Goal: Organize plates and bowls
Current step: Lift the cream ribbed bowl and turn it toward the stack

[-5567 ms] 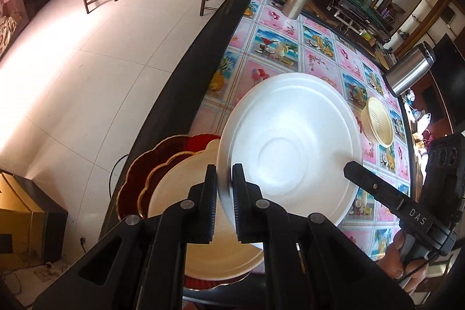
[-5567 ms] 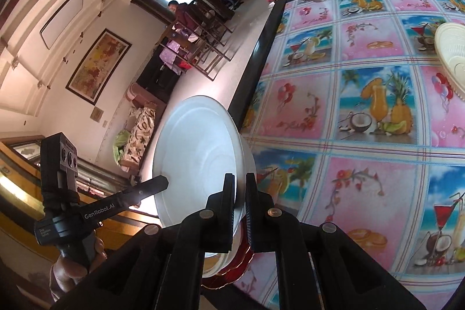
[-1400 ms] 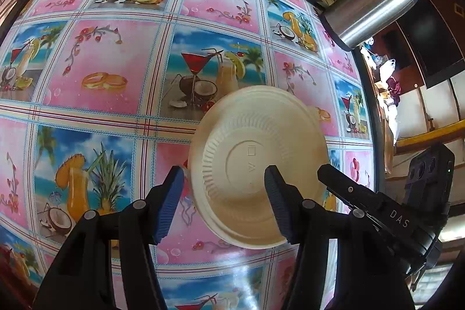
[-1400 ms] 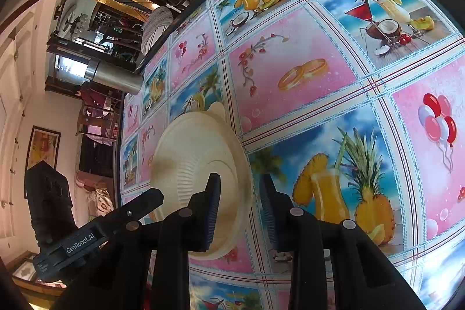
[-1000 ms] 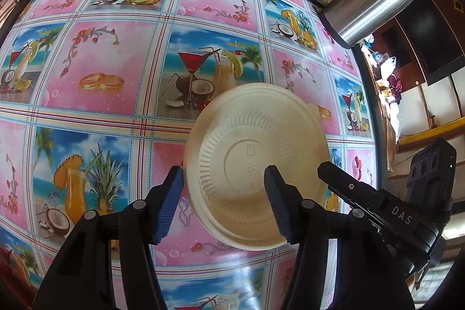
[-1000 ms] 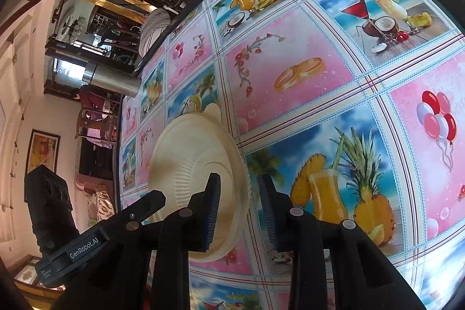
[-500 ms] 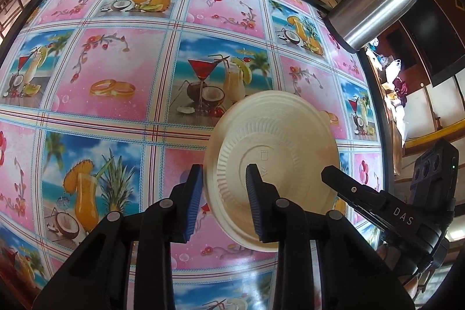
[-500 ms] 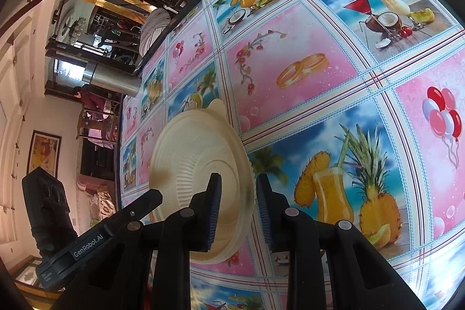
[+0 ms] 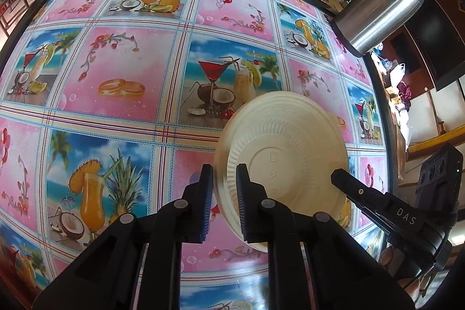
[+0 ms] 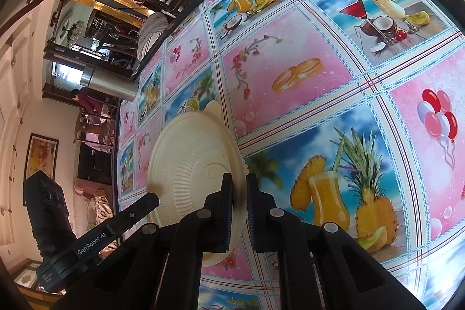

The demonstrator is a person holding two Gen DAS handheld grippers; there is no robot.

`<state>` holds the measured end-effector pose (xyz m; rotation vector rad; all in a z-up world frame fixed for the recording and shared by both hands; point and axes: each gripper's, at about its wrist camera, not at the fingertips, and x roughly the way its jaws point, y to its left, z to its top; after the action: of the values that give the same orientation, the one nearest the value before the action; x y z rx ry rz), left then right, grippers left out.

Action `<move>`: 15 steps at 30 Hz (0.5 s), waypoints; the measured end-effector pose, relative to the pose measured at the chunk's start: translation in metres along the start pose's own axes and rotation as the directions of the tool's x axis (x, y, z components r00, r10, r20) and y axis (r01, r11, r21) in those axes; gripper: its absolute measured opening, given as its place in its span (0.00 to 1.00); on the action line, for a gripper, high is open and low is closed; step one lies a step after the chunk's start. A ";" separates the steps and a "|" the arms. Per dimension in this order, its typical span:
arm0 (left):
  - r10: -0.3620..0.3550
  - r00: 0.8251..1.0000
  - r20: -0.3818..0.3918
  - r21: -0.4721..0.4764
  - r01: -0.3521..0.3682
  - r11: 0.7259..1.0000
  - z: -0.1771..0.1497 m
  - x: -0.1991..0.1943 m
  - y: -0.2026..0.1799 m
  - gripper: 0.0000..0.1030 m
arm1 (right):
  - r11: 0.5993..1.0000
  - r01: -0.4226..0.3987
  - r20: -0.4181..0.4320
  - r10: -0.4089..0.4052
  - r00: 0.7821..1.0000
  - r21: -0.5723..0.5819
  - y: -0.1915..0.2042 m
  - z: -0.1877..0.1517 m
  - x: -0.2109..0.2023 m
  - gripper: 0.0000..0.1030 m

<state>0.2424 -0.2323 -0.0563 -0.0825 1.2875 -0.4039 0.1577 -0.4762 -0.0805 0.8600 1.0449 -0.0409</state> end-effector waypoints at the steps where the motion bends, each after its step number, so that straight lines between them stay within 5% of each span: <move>1: 0.001 1.000 0.001 -0.001 -0.001 1.000 -0.001 0.000 0.001 0.10 | 1.000 0.003 0.001 -0.003 1.000 -0.004 0.001 0.000 0.000 0.09; 15: 0.064 0.995 0.081 0.034 -0.067 0.997 -0.013 -0.003 -0.005 0.08 | 1.000 0.017 0.006 -0.017 1.000 -0.023 0.007 -0.002 0.002 0.09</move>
<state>0.2281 -0.2334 -0.0560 -0.0252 1.2005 -0.3646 0.1602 -0.4692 -0.0787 0.8297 1.0459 -0.0452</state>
